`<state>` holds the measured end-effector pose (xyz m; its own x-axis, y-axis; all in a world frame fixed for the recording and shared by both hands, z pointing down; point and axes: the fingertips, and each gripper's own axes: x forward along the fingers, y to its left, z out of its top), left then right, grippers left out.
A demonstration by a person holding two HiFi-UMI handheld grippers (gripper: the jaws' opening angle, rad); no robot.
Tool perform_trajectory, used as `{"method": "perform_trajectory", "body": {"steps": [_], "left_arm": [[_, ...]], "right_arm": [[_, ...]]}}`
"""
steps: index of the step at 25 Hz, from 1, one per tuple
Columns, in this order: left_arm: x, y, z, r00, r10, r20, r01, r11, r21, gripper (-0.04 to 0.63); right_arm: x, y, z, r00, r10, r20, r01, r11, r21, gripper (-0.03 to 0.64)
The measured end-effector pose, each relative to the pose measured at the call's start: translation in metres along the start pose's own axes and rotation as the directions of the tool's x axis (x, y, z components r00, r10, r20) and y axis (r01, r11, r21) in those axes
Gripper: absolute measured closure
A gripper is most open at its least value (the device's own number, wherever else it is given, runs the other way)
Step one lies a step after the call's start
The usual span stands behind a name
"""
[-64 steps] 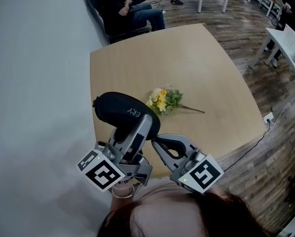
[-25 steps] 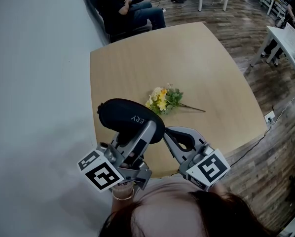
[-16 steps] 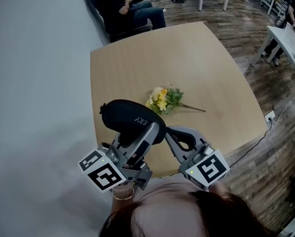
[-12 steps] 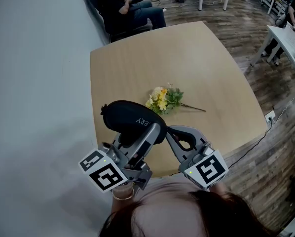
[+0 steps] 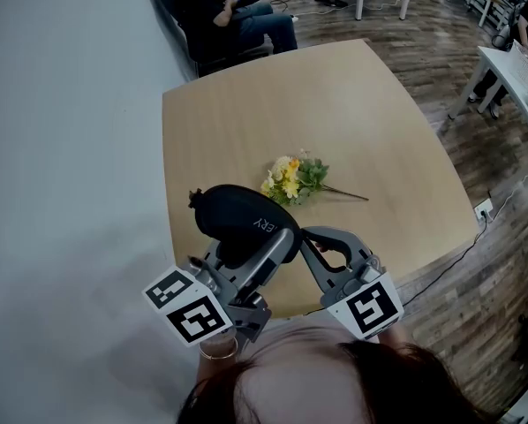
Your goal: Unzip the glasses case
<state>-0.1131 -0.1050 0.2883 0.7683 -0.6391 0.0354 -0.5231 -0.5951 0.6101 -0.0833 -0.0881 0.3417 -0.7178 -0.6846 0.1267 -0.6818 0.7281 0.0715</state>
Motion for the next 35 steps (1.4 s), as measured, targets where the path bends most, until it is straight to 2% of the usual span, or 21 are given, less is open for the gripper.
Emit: {"method": "perform_trajectory", "body": {"steps": [12,18,26,35], "left_arm": [[0.001,0.002,-0.011,0.998,-0.013,-0.066,0.014,1.000,0.019,0.351],[0.001,0.004,-0.020,0.994,-0.013,-0.107,0.017,0.999,0.040,0.353],[0.002,0.002,-0.032,0.984,-0.027,-0.176,0.038,0.998,0.057,0.353],[0.002,0.007,-0.046,0.962,-0.037,-0.271,0.058,0.996,0.069,0.353]], "right_arm": [[0.000,0.000,-0.007,1.000,0.001,-0.025,-0.003,0.996,-0.085,0.601],[0.000,0.003,-0.016,0.998,0.011,-0.070,-0.021,0.991,-0.135,0.601],[-0.005,0.005,-0.027,0.992,0.002,-0.126,-0.028,0.979,-0.202,0.601],[-0.004,0.008,-0.037,0.985,-0.002,-0.173,-0.042,0.967,-0.253,0.601]]}}
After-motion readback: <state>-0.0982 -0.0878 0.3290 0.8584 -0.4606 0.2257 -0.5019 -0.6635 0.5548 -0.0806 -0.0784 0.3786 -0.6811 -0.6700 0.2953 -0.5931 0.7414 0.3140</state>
